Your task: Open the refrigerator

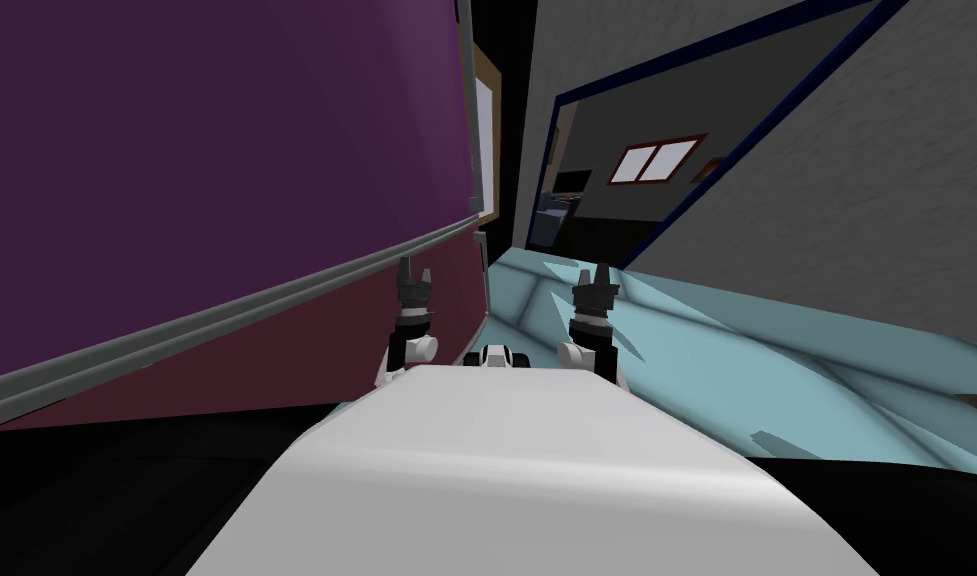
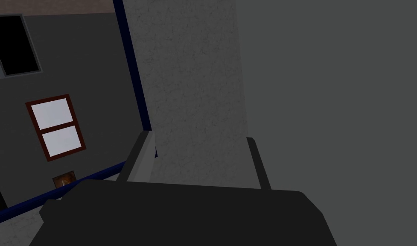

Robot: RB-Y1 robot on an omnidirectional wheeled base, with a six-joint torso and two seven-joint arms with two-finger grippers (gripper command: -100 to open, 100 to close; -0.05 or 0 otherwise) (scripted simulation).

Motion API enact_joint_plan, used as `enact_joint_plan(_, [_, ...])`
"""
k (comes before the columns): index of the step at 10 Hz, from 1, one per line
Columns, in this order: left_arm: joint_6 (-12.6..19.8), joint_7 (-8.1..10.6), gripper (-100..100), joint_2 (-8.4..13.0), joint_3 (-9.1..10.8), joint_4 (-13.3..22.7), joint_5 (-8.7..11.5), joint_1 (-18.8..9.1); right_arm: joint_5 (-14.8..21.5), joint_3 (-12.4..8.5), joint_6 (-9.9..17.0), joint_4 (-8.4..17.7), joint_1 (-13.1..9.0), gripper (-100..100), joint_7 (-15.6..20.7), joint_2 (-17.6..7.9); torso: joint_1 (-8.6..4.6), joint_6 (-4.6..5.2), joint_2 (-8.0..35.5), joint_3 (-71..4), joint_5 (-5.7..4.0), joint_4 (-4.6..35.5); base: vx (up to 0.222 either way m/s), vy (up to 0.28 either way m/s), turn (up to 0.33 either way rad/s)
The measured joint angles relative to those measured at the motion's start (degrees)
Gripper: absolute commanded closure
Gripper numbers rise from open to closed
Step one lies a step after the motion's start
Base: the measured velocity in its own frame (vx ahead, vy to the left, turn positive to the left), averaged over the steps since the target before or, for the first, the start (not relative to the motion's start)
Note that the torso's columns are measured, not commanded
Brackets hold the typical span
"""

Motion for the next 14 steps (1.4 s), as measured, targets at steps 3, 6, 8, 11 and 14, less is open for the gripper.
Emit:
enact_joint_plan(3, [2.7,1.20,-100,1.7,1.32,3.3,0.8,-4.6,0.0,0.0,0.0,0.0,0.0,0,0.0,0.0,0.03,-0.01,0.0,0.0,0.01,0.0,0.000,-0.042,0.012])
enact_joint_plan(6, [4.1,2.26,-100,2.8,2.21,6.9,1.4,-8.8,0.0,0.0,0.0,0.0,0.0,0,0.0,0.0,0.06,-0.01,0.0,0.0,0.01,0.0,0.001,-0.040,0.011])
enact_joint_plan(8, [6.0,2.81,-100,3.3,2.88,8.6,1.8,-11.7,0.0,0.0,0.0,0.0,0.0,0,0.0,0.0,0.03,0.00,0.0,0.0,0.00,0.0,0.002,-0.044,0.011])
enact_joint_plan(11, [8.1,3.73,-100,4.1,3.83,13.0,2.3,-16.6,0.0,0.0,0.0,0.0,0.0,0,0.0,0.0,0.03,-0.01,0.0,0.0,0.01,0.0,-0.005,-0.044,0.010])
enact_joint_plan(14, [10.4,4.79,-100,4.8,4.96,16.3,3.0,-21.1,0.0,0.0,0.0,0.0,0.0,0,0.0,0.0,0.05,0.00,0.0,0.0,0.01,0.0,0.000,-0.048,0.014])
